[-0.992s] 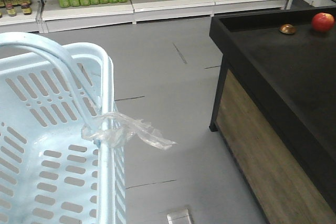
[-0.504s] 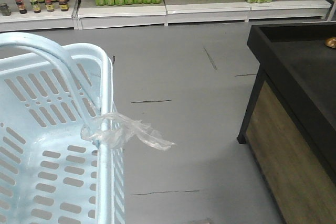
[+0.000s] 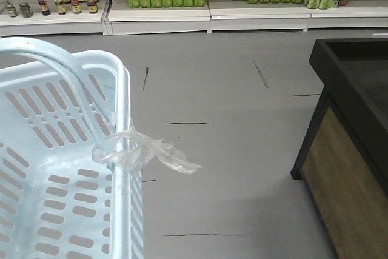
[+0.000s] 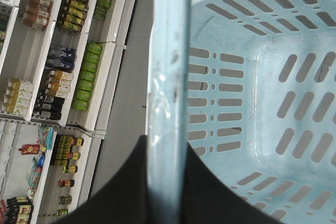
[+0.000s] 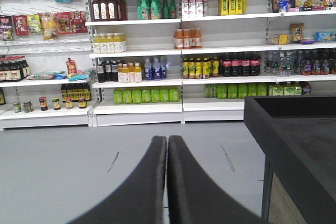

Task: Pick three apples into basket with both arms
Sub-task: 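Drive the base away from the table holding the basket in the left gripper, then turn the base along the shelves carrying the basket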

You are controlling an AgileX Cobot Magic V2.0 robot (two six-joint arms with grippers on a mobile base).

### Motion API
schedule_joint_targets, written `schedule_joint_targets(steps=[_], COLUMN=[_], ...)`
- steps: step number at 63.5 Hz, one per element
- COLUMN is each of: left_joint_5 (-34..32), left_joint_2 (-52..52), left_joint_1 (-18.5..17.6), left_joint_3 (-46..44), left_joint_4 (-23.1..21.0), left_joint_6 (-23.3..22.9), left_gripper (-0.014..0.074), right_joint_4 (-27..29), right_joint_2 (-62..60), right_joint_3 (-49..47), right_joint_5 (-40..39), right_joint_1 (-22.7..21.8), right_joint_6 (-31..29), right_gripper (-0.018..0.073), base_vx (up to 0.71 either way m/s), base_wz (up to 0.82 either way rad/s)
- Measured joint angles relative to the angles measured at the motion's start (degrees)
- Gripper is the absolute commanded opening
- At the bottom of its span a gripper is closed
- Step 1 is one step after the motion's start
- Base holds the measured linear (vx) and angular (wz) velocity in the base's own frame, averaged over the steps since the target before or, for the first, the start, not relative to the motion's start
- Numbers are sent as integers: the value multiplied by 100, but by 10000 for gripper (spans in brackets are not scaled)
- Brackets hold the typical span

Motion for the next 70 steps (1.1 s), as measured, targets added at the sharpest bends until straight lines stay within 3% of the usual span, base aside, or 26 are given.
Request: schedule_joint_targets(steps=[70], left_joint_5=[0], left_joint_2=[0], left_joint_1=[0], left_joint_3=[0], left_joint_4=[0], left_joint_6=[0], left_gripper=[-6], right_joint_4=[0], right_joint_2=[0], right_joint_3=[0], right_joint_5=[0], right_joint_1=[0], right_joint_6=[0], right_gripper=[-9], base_vx=[17], base_wz=[5])
